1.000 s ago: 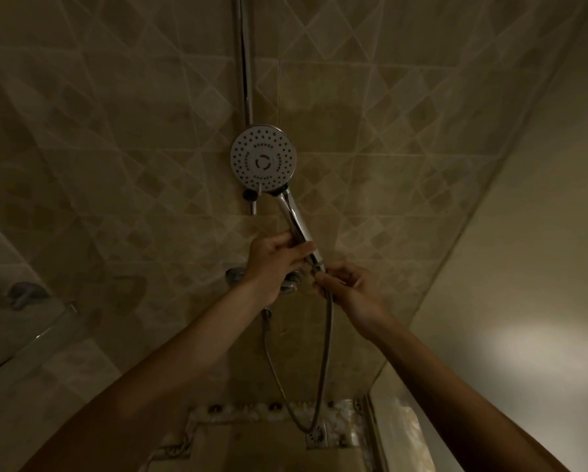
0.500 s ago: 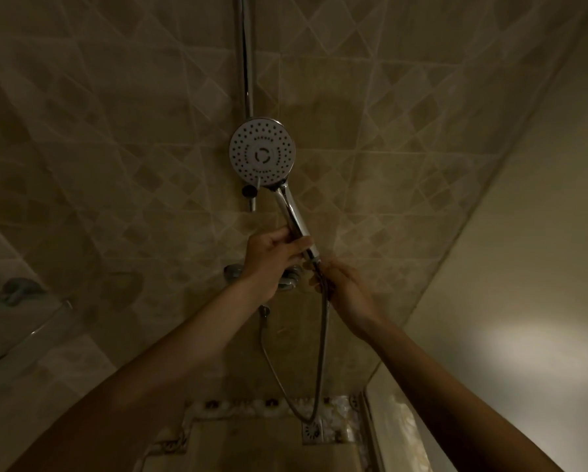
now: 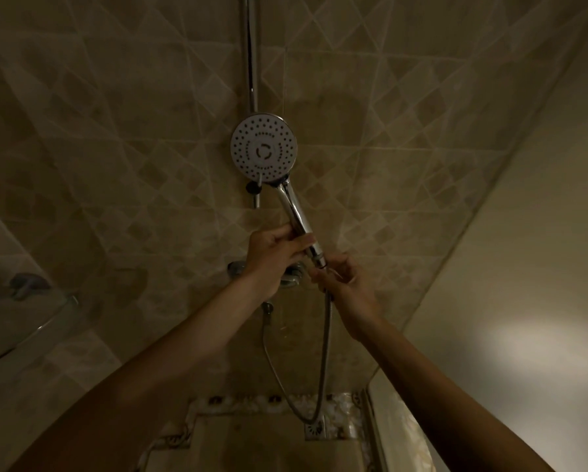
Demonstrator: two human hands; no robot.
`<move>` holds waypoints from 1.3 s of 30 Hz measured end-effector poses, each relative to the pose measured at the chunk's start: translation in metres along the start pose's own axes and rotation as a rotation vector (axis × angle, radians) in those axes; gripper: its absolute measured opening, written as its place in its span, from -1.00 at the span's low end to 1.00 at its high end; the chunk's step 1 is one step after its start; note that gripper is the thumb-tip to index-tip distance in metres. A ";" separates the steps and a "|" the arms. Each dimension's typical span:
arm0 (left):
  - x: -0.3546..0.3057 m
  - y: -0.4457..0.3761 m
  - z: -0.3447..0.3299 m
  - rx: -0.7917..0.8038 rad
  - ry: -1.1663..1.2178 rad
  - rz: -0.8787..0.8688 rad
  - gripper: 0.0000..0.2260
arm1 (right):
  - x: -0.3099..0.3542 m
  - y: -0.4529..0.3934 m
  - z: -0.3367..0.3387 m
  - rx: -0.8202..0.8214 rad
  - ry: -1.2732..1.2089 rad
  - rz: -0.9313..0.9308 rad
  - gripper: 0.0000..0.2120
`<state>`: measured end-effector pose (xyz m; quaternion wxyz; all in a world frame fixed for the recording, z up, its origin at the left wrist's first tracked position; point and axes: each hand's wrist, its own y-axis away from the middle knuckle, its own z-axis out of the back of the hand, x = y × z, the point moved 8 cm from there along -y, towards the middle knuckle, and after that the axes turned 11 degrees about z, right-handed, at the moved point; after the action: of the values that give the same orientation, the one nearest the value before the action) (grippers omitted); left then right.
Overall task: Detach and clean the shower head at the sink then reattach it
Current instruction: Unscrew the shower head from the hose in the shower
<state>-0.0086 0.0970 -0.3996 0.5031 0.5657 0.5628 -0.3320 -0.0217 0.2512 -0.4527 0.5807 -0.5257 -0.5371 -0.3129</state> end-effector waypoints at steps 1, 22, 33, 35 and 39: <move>0.000 0.000 0.001 0.002 0.000 0.000 -0.86 | 0.000 0.001 -0.004 0.045 -0.021 -0.028 -0.78; -0.001 0.004 0.008 0.055 0.027 0.040 -0.85 | 0.002 0.012 -0.023 0.220 -0.174 -0.156 -0.70; -0.008 0.001 0.008 0.049 0.044 -0.001 -0.78 | -0.009 0.010 0.000 -0.057 0.009 -0.028 -0.72; -0.005 0.001 0.010 0.042 0.019 0.003 -0.77 | -0.010 0.011 0.003 -0.061 0.011 -0.011 -0.77; 0.004 0.001 0.018 -0.013 -0.017 0.000 -0.77 | -0.011 0.010 0.005 -0.059 0.028 -0.013 -0.81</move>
<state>-0.0041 0.0809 -0.4081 0.5116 0.5595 0.5605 -0.3334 -0.0165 0.2563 -0.4668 0.5705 -0.5347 -0.5228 -0.3396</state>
